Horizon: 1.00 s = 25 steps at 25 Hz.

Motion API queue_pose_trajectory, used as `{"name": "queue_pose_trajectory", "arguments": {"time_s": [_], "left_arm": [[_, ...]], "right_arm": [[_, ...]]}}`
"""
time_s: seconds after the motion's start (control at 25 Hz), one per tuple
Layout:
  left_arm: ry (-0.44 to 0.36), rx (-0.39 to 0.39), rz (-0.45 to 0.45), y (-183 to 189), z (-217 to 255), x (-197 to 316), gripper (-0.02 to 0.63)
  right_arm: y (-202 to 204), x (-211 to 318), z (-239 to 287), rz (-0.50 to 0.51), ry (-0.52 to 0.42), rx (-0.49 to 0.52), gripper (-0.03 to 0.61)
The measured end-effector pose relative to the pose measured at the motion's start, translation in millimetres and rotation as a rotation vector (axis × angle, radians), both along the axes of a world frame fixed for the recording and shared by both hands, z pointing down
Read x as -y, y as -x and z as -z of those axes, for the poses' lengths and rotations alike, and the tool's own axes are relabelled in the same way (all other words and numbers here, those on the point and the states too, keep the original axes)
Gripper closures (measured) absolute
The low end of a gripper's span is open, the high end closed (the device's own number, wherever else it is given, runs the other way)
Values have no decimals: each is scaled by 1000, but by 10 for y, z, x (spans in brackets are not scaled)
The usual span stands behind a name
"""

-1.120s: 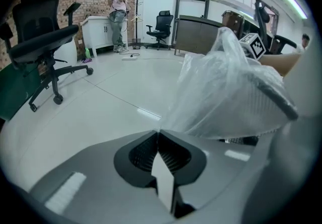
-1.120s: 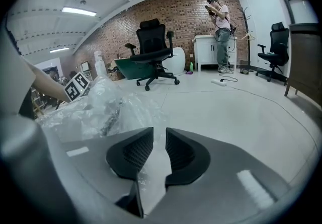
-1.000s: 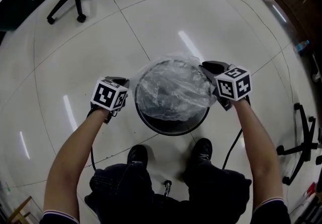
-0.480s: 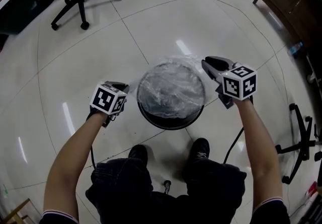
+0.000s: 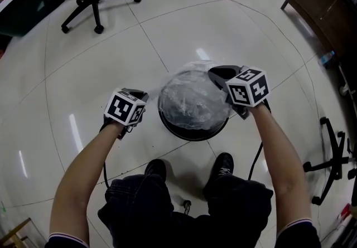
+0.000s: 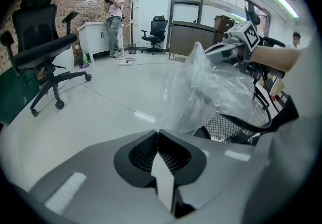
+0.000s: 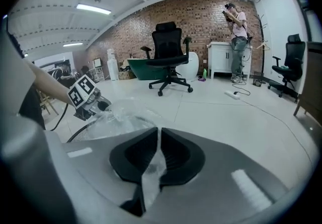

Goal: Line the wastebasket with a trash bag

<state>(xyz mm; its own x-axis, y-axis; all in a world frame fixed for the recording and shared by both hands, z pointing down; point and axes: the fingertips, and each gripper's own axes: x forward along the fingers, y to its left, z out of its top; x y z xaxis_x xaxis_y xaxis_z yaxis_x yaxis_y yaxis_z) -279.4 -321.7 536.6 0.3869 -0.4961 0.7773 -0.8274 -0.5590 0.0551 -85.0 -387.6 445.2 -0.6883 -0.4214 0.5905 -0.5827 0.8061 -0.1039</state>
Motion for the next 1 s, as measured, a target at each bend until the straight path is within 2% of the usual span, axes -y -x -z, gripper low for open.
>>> {"name": "queue_pose_trajectory", "arguments": {"time_s": [0.04,0.28,0.52,0.76,1.0], "left_arm": [[-1,-2,-2,6,5,-3,603],[3,4,-18,26,-14,-107,603],[-8,6,-39,-81,40,-202,603],[-25,-10,-68,-208,134,-313,603],[-27,-23,-75,-256,178,-422,603]], "right_arm": [[3,-34,13,3,-7,-4,575],[-76,-410,295,36,-42,30,577],[-261,-1031,382,50,-29,64,577],[-393,-1539,282,36,10,73,577],[-475,-2043,-42,55,99,61,577]]}}
